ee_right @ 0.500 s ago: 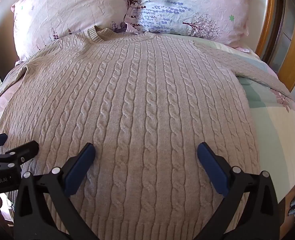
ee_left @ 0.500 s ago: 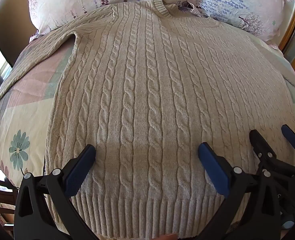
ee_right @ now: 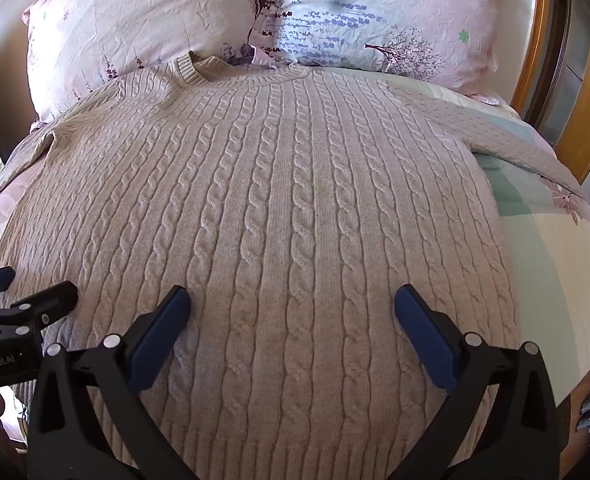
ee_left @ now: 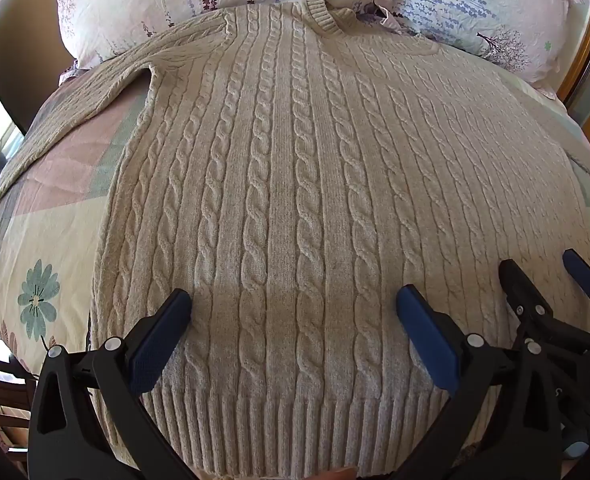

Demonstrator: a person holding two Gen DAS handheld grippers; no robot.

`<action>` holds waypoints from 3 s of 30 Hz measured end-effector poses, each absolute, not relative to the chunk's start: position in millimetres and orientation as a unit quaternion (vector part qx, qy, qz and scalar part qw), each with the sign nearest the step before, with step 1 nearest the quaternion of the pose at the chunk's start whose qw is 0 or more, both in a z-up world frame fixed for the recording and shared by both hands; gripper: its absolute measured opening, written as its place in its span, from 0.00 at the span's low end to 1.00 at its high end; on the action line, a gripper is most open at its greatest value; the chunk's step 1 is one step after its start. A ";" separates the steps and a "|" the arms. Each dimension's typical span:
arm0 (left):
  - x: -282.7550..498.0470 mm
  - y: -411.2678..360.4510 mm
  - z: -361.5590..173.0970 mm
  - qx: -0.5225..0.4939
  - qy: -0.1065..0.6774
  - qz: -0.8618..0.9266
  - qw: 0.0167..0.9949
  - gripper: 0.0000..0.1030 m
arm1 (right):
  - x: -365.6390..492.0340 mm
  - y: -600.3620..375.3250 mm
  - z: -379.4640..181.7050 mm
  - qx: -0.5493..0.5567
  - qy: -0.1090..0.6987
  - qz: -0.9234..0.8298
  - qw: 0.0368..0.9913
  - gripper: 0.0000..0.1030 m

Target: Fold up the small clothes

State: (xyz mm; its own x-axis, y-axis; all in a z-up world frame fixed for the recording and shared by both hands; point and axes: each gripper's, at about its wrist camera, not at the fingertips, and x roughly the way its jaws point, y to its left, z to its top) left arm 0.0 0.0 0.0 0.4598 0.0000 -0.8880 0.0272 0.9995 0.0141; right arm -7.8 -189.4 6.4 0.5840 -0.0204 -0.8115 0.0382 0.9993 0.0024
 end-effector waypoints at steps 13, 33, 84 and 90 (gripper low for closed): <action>0.0 0.0 0.1 0.013 0.519 -0.008 0.854 0.99 | -7.7 -189.1 6.4 0.010 0.456 -0.016 0.890 0.98; 0.0 0.0 0.1 0.013 0.519 -0.008 0.854 0.99 | -7.4 -188.6 5.4 0.010 0.457 -0.016 0.889 0.98; 0.1 -0.1 0.0 0.014 0.520 -0.009 0.854 0.99 | -1.0 -183.3 0.7 0.005 0.478 -0.005 0.878 0.98; 1.5 2.4 0.6 0.014 0.515 -0.009 0.857 0.99 | -1.2 -189.7 -0.4 -0.021 0.466 0.066 0.882 0.98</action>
